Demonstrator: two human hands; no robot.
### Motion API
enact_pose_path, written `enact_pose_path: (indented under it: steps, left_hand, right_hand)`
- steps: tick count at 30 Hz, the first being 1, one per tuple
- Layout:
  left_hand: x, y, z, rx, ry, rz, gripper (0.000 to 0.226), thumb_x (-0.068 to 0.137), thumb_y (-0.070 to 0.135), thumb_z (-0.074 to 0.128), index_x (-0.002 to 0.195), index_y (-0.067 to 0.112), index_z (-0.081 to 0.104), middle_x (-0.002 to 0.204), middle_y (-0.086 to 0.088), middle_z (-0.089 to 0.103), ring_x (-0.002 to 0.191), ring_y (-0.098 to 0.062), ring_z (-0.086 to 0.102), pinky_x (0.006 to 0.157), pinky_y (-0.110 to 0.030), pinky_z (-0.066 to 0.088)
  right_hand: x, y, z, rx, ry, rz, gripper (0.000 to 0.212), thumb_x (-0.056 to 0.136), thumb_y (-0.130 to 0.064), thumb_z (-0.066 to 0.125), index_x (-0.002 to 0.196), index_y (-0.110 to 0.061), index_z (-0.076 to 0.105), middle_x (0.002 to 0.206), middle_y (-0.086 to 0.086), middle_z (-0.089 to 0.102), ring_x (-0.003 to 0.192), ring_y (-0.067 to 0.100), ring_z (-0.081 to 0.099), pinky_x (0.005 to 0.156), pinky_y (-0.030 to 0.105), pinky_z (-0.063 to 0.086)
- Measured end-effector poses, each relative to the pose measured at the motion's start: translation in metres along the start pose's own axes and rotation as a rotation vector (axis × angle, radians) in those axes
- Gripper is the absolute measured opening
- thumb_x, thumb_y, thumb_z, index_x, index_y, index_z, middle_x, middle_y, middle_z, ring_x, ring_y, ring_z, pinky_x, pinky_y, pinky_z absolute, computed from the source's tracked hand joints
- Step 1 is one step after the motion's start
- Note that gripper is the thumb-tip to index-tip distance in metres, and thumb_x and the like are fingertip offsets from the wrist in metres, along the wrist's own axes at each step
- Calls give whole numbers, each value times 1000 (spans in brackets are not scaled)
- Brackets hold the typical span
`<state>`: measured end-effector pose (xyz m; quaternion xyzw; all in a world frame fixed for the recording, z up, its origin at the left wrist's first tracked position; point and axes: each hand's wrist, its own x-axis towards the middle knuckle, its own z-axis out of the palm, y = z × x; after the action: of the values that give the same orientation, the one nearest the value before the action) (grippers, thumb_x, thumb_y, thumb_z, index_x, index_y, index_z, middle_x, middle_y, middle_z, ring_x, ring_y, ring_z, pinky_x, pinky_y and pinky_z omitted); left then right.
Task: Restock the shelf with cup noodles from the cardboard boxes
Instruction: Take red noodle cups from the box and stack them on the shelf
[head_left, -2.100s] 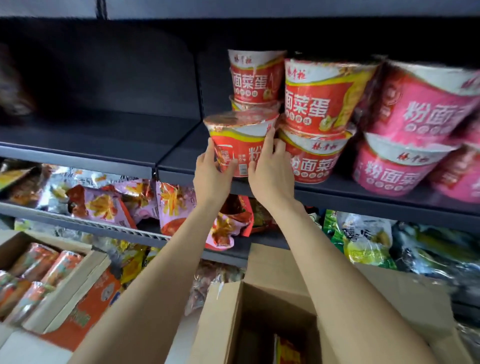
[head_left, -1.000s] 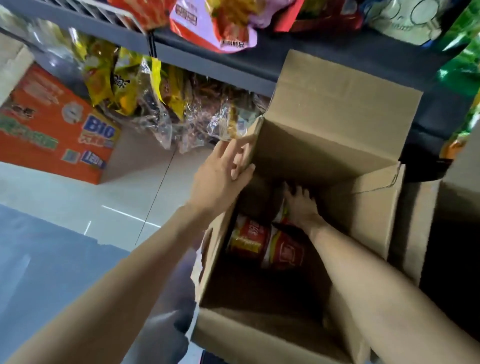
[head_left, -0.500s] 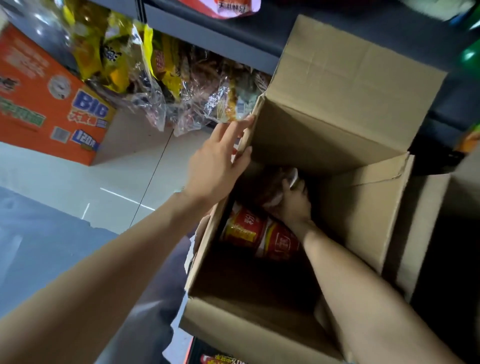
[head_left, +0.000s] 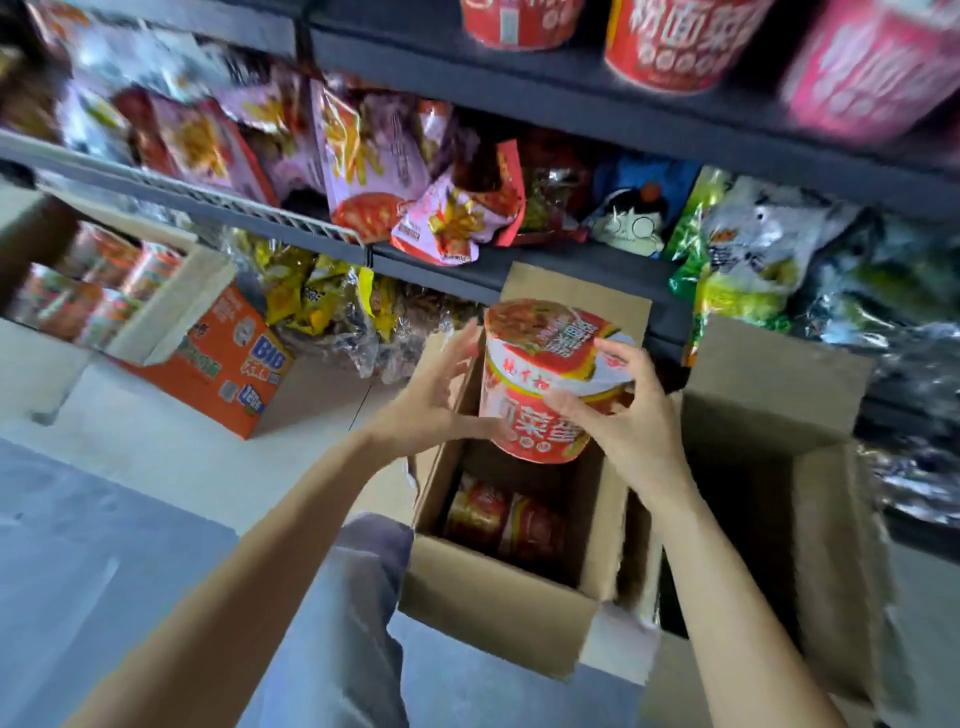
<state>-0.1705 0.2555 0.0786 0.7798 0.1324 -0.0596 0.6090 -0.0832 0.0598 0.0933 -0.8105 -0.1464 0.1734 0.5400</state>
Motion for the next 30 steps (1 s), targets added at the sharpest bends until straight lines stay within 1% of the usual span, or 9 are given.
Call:
enact_pose_path:
  steps: [2,5,8,11,15,19,23,26,30]
  left_hand:
    - [-18,32,-5,-19,14,123,108,74,-5,74,147,31,2,132,22,36,111,19,44,82,3,36]
    - [-34,80,-18,-37,185,226,110,68,6,82,144,33,7,124,25,46,109,13,53,82,-11,49]
    - [-39,123,-38,10,429,344,110,63,25,85,146,30,13,127,22,47,112,17,48,79,-3,44]
    - [-23,165,-63,56,582,506,112,64,33,84,149,21,12,141,7,42,125,3,44,92,-8,42]
    - [24,213,-96,32,709,624,113,63,42,86,149,24,14,145,5,38,130,-4,42,105,-28,43]
    - [83,237,-119,5,780,639,113,61,48,85,148,32,16,145,10,36,131,-4,41,105,-41,43]
    - [141,255,-136,2,787,573,105,64,44,82,146,30,17,141,7,43,124,-8,48,101,-41,47]
    - [174,256,-147,146,793,498,96,75,40,75,149,26,16,143,1,44,126,-18,48,102,-45,45]
    - [186,246,-165,357,793,390,86,85,46,63,152,25,13,147,-10,34,134,-29,33,106,-49,36]
  right_hand:
    - [-4,-41,-8,39,-33,-85,70,61,-55,74,123,-39,45,112,-33,50,107,-11,51,82,11,47]
    - [-5,-99,-14,105,-56,-210,84,63,-48,74,135,-37,32,113,-37,44,107,-19,48,79,6,47]
    - [3,-153,-17,161,-10,-332,105,65,-40,78,147,-32,13,123,-29,42,110,-15,47,84,4,45]
    - [23,-200,-16,213,67,-458,92,68,-41,77,143,-18,29,134,-11,50,119,-2,51,96,16,46]
    - [80,-249,-15,4,191,-587,80,75,-68,61,139,-23,41,136,-7,51,126,9,46,105,33,43]
    - [137,-274,-13,-60,258,-591,69,86,-56,57,142,-21,37,136,-2,52,124,14,49,104,39,44]
    - [183,-284,-6,-123,304,-585,66,93,-25,59,148,-14,24,143,3,43,131,15,42,109,27,34]
    - [209,-279,1,-261,289,-554,66,97,-25,52,151,-13,16,145,7,36,130,17,41,103,22,34]
    - [214,-267,4,-347,279,-557,67,99,-30,47,152,-12,11,153,11,25,137,20,33,107,32,35]
